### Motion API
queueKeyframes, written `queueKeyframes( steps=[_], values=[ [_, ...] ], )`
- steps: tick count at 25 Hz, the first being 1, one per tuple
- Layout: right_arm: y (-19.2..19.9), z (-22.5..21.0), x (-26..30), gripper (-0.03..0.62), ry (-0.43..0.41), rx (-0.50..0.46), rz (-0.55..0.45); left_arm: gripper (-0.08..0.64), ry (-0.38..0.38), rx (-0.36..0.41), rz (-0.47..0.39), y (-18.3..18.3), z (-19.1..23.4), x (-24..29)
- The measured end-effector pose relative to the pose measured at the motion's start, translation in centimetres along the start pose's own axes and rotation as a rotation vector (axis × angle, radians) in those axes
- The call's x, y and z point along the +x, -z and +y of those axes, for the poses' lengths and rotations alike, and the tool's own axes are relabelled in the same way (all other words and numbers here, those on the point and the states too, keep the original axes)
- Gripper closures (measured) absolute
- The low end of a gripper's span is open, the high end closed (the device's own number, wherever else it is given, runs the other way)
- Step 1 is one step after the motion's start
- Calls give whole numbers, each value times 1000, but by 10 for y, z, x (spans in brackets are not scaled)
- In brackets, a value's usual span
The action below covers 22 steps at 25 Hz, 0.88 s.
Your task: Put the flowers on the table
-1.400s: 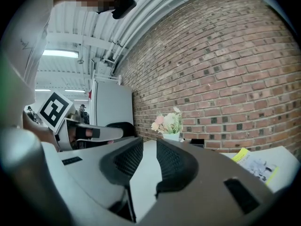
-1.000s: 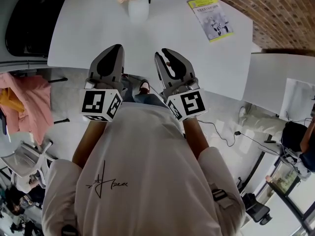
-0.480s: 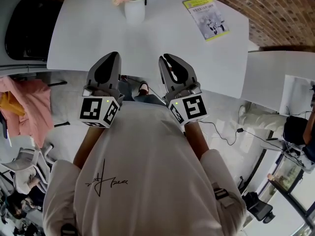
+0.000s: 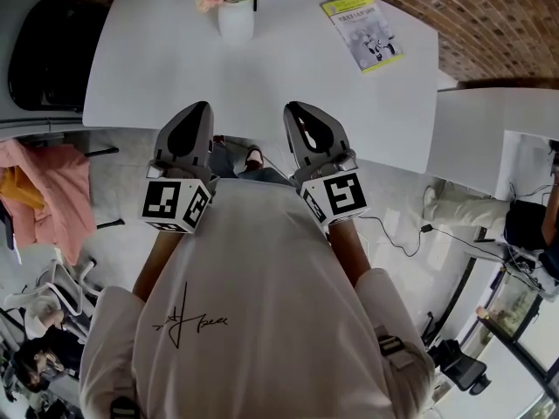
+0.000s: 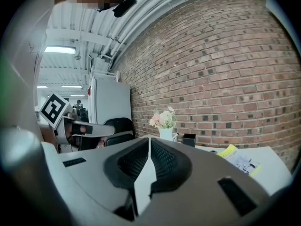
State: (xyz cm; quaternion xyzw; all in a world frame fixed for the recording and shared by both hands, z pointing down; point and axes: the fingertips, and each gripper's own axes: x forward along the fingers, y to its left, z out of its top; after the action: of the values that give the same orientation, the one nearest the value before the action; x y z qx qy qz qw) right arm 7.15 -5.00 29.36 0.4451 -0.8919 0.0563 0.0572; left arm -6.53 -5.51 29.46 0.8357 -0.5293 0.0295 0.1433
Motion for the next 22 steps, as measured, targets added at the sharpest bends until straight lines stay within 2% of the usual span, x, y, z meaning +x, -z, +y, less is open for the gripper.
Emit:
queueKeyframes(
  steps=[11,22],
  values=[
    [-7,9,0,566,-73,-53,6,549,22,4,-2,-5,-7,-5],
    [-17,15,-7,568,-139,-36,5,549,23,15,4,-6,-8,-8]
  ],
)
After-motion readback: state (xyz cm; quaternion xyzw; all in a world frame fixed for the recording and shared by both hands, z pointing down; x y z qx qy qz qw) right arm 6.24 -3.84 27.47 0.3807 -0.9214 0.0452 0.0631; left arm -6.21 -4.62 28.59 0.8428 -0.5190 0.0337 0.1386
